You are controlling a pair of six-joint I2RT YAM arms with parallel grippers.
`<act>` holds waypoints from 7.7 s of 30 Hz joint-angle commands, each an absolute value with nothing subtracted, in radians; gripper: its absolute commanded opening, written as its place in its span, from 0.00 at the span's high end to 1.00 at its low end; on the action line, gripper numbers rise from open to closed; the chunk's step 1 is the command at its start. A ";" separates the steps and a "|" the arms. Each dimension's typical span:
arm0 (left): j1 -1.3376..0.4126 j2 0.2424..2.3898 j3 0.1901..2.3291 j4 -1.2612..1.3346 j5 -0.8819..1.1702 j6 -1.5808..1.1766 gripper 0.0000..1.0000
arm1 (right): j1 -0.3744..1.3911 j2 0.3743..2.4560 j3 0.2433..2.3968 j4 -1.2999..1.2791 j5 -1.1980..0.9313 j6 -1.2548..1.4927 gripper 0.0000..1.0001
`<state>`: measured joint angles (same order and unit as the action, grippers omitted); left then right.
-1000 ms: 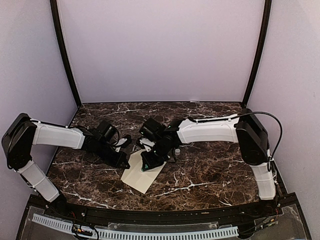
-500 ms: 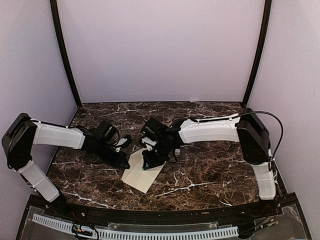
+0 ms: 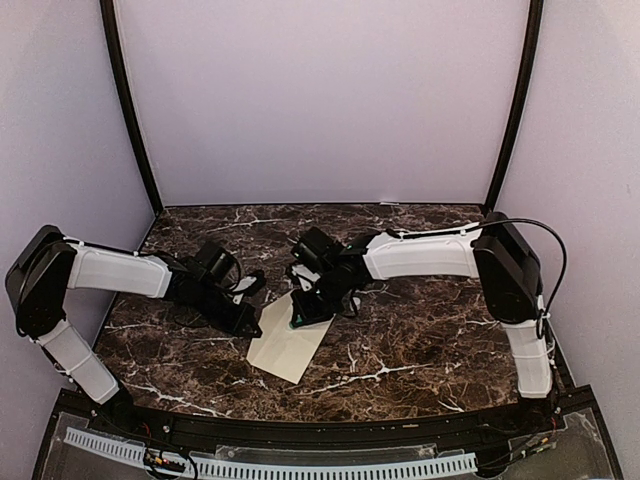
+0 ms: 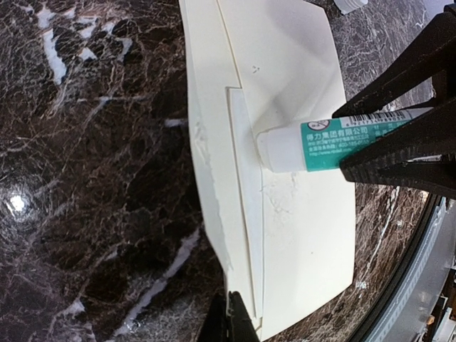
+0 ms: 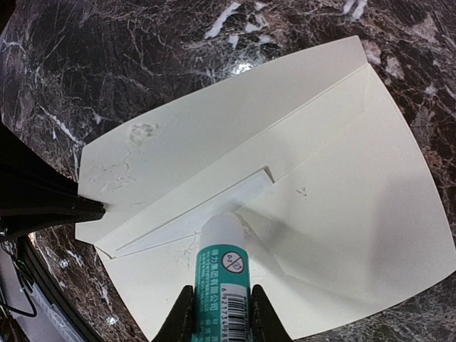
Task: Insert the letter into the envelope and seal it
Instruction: Paint the envelope at the center of the board.
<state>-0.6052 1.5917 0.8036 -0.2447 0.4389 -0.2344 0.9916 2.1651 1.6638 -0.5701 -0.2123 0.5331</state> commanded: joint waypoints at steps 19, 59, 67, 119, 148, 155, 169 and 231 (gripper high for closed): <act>-0.615 1.610 0.819 -0.287 0.441 -0.218 1.00 | 0.958 2.117 1.615 -0.586 -0.135 0.529 0.89; -0.615 1.608 0.821 -0.292 0.432 -0.216 1.00 | 1.078 2.077 1.592 -0.609 -0.226 0.526 0.88; -0.615 1.613 0.822 -0.295 0.436 -0.216 1.00 | 1.077 2.116 1.589 -0.618 -0.217 0.518 0.88; -0.615 1.626 0.825 -0.303 0.424 -0.211 1.00 | 1.042 2.076 1.486 -0.604 -0.172 0.534 0.88; -0.615 1.625 0.827 -0.308 0.420 -0.210 1.00 | 1.101 2.077 1.474 -0.607 -0.190 0.611 0.88; -0.615 1.629 0.827 -0.307 0.427 -0.208 1.00 | 1.046 2.055 1.443 -0.593 -0.149 0.623 0.88; -0.615 1.635 0.828 -0.311 0.424 -0.207 1.00 | 0.978 2.071 1.433 -0.571 -0.113 0.608 0.88; -0.617 1.633 0.827 -0.309 0.431 -0.202 1.00 | 1.006 2.058 1.464 -0.555 -0.172 0.561 0.87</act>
